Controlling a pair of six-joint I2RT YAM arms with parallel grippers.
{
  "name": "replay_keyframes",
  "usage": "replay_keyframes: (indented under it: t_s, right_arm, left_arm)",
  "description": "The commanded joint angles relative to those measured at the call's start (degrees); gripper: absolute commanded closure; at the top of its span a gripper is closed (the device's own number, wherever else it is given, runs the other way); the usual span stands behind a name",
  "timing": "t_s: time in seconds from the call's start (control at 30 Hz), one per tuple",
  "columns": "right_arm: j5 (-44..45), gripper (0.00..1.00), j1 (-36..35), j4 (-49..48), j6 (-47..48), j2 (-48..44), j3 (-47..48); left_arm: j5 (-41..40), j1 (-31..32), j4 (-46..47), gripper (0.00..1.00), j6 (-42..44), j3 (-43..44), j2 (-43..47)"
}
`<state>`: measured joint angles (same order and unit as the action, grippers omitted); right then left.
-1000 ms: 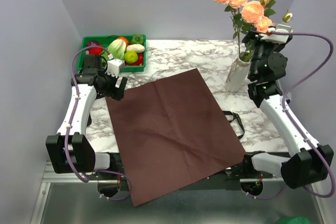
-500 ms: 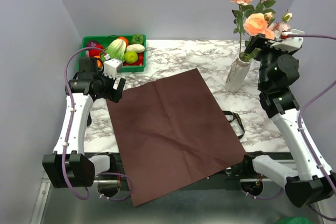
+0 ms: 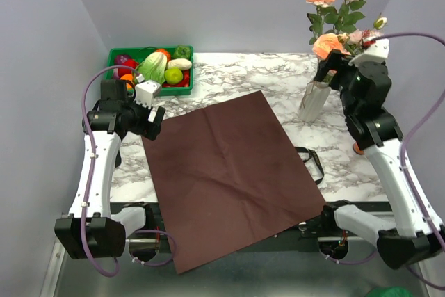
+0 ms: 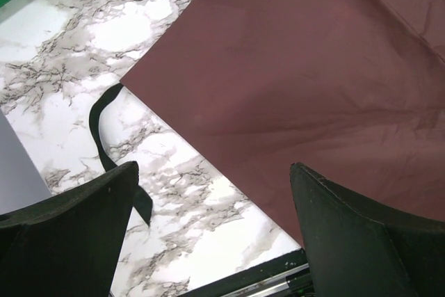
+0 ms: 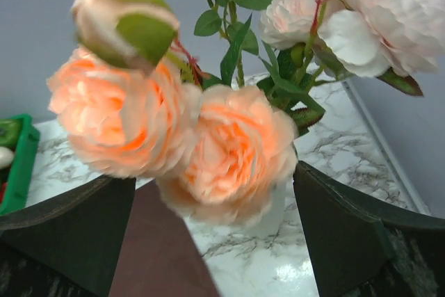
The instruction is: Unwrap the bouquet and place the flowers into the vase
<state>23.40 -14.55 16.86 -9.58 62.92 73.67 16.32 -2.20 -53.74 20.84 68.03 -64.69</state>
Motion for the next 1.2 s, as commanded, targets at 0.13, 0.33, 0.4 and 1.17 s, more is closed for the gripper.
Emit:
replay_keyframes:
  t_s: [0.13, 0.33, 0.4, 1.17]
  right_arm:
    - [-17.33, 0.0, -0.13, 6.24, -2.98, -15.97, -7.4]
    - [-22.51, 0.0, -0.13, 13.81, -2.11, -17.47, -7.04]
    - [-26.96, 0.0, -0.13, 14.16, -1.84, -18.88, -7.92]
    - [-35.88, 0.0, -0.92, 10.56, -7.64, -24.86, -20.93]
  left_arm:
    - [1.88, -0.35, -2.34, 0.01, 0.17, 1.84, 1.49]
    - [1.88, -0.35, -3.3, 0.01, -0.19, 2.55, 2.63]
    - [1.79, -0.35, -3.74, 0.01, -0.36, 2.72, 2.81]
    - [3.37, -0.27, -3.04, 0.01, -3.44, 4.39, -0.18]
